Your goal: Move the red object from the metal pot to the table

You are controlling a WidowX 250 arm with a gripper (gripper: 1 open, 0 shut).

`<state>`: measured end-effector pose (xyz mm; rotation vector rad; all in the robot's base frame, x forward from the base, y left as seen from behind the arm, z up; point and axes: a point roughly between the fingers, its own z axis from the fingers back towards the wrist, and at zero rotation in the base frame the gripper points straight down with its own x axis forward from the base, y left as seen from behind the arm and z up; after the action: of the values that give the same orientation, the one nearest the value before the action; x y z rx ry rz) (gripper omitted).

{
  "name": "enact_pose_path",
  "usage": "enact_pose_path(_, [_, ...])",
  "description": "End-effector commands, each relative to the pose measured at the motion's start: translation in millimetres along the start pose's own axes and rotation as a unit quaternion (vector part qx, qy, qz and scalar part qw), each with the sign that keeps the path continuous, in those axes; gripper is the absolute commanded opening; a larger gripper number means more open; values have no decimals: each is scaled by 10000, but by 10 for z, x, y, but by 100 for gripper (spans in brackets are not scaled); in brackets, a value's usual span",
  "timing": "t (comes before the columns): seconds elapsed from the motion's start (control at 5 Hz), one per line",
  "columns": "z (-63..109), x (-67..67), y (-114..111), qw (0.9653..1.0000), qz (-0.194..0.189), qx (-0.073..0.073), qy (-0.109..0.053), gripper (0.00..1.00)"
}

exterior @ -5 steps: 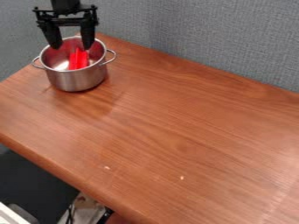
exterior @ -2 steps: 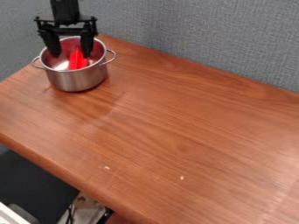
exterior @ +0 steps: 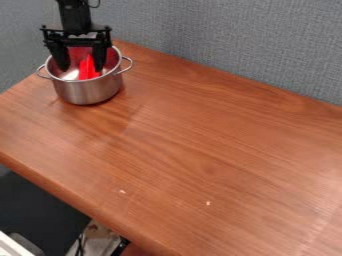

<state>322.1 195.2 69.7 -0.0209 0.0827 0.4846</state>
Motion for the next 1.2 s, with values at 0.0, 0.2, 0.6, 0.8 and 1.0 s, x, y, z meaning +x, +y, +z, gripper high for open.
enact_pose_path(0.0, [91,48,-29,9997,-57,100,-197,100])
enact_pose_path(0.2, [45,61,-41,9997,-56,134,-184,0])
enact_pose_path(0.6, [310,14,-116,9991,-178,-20,-395,0])
enact_pose_path(0.8, [569,-34,-186,9978,-250,-169,-592,0])
enact_pose_path(1.0, [881,-97,-303,9952,-406,-365,-808,0])
